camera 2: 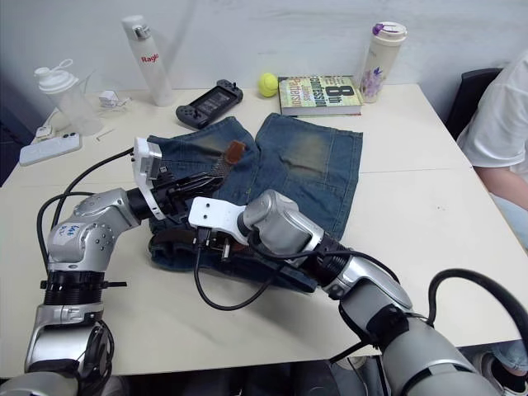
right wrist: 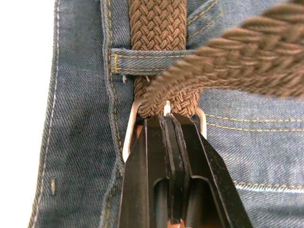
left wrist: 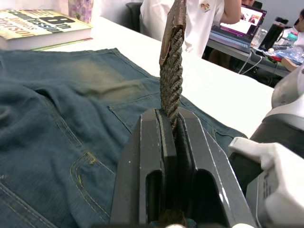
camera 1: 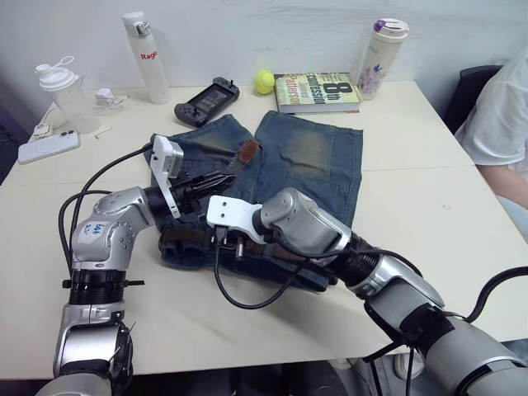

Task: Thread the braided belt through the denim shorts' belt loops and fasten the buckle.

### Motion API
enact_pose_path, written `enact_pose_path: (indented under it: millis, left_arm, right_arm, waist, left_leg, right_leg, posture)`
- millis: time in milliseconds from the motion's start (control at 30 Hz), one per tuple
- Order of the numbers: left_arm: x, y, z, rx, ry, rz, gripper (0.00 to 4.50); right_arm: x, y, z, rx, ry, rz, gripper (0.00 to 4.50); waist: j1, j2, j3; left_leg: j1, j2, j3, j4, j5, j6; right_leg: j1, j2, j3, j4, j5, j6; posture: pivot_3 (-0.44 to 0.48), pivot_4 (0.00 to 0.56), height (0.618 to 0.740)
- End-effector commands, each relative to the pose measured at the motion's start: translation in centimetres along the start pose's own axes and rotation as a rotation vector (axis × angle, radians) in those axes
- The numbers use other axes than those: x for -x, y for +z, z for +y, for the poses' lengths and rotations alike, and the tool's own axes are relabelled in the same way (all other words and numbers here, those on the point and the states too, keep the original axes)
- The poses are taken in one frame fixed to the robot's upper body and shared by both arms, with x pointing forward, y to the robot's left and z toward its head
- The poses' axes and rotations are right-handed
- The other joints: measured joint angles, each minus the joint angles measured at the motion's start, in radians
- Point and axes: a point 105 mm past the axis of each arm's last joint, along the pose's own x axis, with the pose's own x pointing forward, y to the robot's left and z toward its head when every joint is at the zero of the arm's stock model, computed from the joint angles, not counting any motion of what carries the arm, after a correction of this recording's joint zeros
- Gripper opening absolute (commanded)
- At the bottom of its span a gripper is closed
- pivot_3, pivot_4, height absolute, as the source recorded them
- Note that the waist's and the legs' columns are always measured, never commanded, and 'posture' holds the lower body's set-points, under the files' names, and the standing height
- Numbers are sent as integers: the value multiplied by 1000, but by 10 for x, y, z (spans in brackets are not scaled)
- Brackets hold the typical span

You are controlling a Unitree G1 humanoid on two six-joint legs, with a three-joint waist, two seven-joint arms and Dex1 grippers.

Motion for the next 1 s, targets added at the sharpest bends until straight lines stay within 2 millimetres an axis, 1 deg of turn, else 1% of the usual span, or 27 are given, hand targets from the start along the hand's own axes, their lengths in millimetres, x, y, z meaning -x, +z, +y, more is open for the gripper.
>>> enact_pose_path:
  millis: [33,100,200,300,400,467,533,633,767,800,833,867,900,933,1000]
  left_arm:
    - [-8,22,-6,-64,-49,-51,0]
    - [-12,26,-6,-69,-73,-55,0]
    - [-26,30,-10,-73,-162,-45,0]
    - [-42,26,-15,-69,-264,-14,0]
    - [-60,17,-18,-78,-356,25,0]
    - [-71,15,-25,-83,-426,36,0]
    - [-86,20,-39,-87,-520,23,0]
    - [-113,31,-66,-112,-662,-5,0]
    - [-145,43,-102,-143,-812,-41,0]
    - [-151,44,-111,-150,-845,-47,0]
    - [-157,44,-120,-154,-876,-55,0]
    - [-162,45,-128,-150,-901,-63,0]
    - [-166,44,-134,-148,-920,-68,0]
    - [-169,43,-142,-154,-944,-71,0]
    - [-172,39,-152,-163,-979,-75,0]
  right_arm:
    - [-41,-52,51,-32,229,213,24]
    - [-44,-55,54,-1,229,229,24]
    - [-51,-55,60,24,226,225,24]
    - [-54,-54,64,41,226,218,24]
    - [-54,-53,69,48,235,212,24]
    - [-54,-52,70,45,233,207,24]
    - [-54,-51,70,45,225,200,24]
    - [-53,-50,67,48,205,195,24]
    - [-53,-48,68,52,200,184,24]
    - [-53,-48,69,52,199,182,24]
    - [-53,-48,69,57,195,183,24]
    - [-53,-48,69,58,192,183,24]
    - [-53,-48,69,59,189,184,24]
    - [-53,-48,69,58,185,182,24]
    - [-53,-47,68,56,178,178,24]
  waist:
    - [0,0,0]
    - [1,0,0]
    - [2,0,-3]
    - [7,5,-16]
    - [10,9,-25]
    - [12,11,-31]
    - [17,12,-36]
    - [26,14,-38]
    - [36,14,-38]
    - [51,14,-37]
    - [61,10,-37]
    - [57,8,-39]
    - [34,15,-39]
    - [30,22,-39]
    - [33,26,-38]
  left_leg:
    - [0,0,0,0,-1,0]
    - [0,1,0,0,-1,-1]
    - [1,1,0,0,-1,-2]
    - [2,1,1,0,-2,-3]
    - [2,1,1,0,-3,-2]
    - [2,1,1,0,-3,-2]
    - [2,1,1,0,-4,-1]
    - [4,0,0,0,-5,0]
    - [3,-1,-1,1,-5,1]
    - [3,-2,-1,1,-8,4]
    - [2,-4,-6,2,-9,8]
    - [1,-4,-10,4,-11,9]
    - [1,-4,-9,4,-12,10]
    - [1,-5,-3,3,-14,11]
    - [3,-6,-1,2,-13,12]
  right_leg:
    - [0,0,0,0,0,0]
    - [0,0,0,0,0,0]
    - [0,0,-1,0,0,0]
    - [0,0,-2,0,0,0]
    - [1,0,-2,-1,0,0]
    - [2,0,-2,-2,0,0]
    - [3,0,-1,-3,0,0]
    - [8,0,-2,-9,0,-1]
    - [10,0,-2,-12,-1,-1]
    - [11,-1,-2,-12,-1,-1]
    - [13,-2,-2,-14,-1,-1]
    - [11,-1,-1,-15,-1,-1]
    - [13,-1,1,-16,0,-1]
    - [16,-2,5,-20,1,1]
    - [16,-2,6,-21,0,4]
  posture:
    - [0,150,740]
    - [0,150,740]
    - [0,150,740]
    - [0,150,740]
    - [0,150,740]
    - [0,150,740]
    - [0,150,740]
    - [0,150,740]
    - [0,150,740]
    - [0,150,740]
    - [0,150,740]
    - [0,150,740]
    - [0,150,740]
    - [0,150,740]
    - [0,150,740]
